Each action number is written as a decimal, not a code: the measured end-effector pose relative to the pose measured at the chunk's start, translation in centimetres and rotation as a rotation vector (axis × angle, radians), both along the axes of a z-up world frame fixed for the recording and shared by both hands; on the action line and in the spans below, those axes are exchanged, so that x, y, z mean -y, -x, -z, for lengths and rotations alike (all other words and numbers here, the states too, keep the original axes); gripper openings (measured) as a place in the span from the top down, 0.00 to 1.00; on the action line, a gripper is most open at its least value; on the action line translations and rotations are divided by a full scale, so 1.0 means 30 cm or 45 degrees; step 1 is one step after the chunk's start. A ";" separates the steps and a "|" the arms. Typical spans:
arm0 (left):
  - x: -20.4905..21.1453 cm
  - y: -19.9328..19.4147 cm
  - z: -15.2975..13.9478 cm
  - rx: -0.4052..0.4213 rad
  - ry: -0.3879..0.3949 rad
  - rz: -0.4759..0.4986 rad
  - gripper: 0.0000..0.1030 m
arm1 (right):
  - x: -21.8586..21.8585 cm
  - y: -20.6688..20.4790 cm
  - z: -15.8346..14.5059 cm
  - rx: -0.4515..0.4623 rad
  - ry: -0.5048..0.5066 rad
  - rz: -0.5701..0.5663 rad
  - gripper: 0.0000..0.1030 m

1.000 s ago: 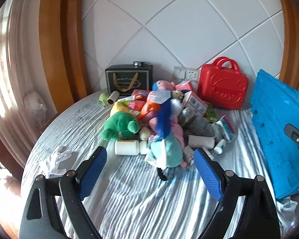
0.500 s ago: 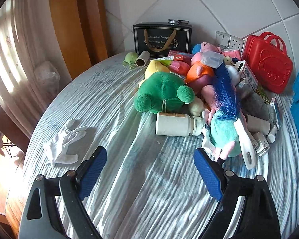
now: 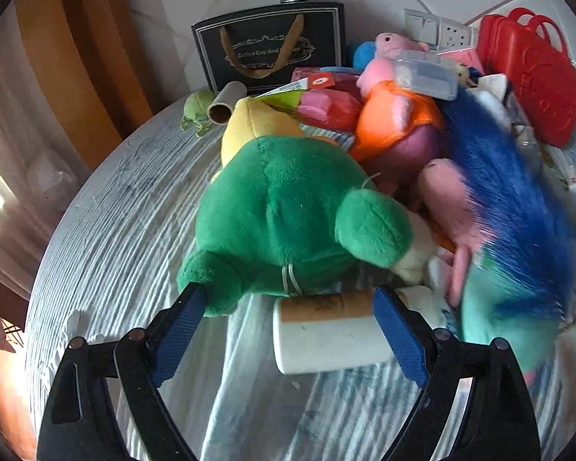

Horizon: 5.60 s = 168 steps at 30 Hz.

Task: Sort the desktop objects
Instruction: 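Grasp the white pill bottle with the left gripper while the right grasps the white medicine box, then lift and carry the pill bottle and medicine box over the blue crate with both grippers, then open both grippers to drop the bottle and box into the crate, then move both grippers back over the pile on the bed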

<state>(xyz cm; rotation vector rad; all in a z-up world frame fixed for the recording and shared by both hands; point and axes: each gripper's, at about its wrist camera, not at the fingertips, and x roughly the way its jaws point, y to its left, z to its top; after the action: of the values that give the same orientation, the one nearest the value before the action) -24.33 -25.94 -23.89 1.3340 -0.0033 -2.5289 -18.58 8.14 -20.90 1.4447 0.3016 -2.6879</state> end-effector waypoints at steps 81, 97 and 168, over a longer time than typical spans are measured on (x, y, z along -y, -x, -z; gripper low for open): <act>-0.481 -0.599 -0.677 -0.638 -0.124 0.447 0.58 | -0.025 -0.413 -0.559 -0.646 0.147 0.019 0.71; -1.581 -0.682 -1.093 -0.992 -0.210 0.663 0.58 | -0.938 -0.566 -0.939 -0.922 0.035 0.193 0.71; -1.457 -0.845 -0.918 -0.772 -0.052 0.263 0.14 | -1.007 -0.613 -0.810 -0.870 0.222 -0.049 0.00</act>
<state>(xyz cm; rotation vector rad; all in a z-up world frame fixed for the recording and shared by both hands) 1.01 17.77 3.64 0.5533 0.0354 -3.0199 -0.18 38.34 3.40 0.4351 0.1175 -2.9896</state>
